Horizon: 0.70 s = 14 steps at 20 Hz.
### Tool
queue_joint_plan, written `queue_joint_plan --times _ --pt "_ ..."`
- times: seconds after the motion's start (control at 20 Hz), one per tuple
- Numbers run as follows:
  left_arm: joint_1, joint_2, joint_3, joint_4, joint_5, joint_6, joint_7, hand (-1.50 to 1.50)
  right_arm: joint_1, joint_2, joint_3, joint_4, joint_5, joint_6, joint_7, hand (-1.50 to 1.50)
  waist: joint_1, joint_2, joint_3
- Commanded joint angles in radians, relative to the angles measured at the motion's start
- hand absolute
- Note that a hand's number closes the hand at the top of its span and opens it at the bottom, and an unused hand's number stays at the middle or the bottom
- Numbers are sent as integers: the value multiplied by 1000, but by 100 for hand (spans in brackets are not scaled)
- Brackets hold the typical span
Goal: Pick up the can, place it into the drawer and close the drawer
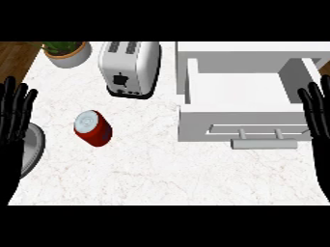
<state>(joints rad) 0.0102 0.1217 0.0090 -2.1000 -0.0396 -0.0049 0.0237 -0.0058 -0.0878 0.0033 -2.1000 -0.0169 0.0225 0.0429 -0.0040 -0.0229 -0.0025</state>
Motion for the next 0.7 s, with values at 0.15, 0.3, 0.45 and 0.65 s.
queue_joint_plan --times 0.15,0.3,0.45,0.65 --pt "-76 125 62 121 363 -319 -86 -150 -9 -2 5 -14 -21 16 4 -150 -14 27 -1" --pt "-21 212 14 205 348 -395 56 -150 47 30 -47 64 21 -85 131 -150 -30 41 0" --pt "-89 309 95 339 453 -507 60 -150 80 28 -72 41 18 -99 158 -150 -28 31 1" --pt "-65 385 162 344 611 -625 110 -150 182 23 -90 -17 4 -79 145 -150 -3 22 3"
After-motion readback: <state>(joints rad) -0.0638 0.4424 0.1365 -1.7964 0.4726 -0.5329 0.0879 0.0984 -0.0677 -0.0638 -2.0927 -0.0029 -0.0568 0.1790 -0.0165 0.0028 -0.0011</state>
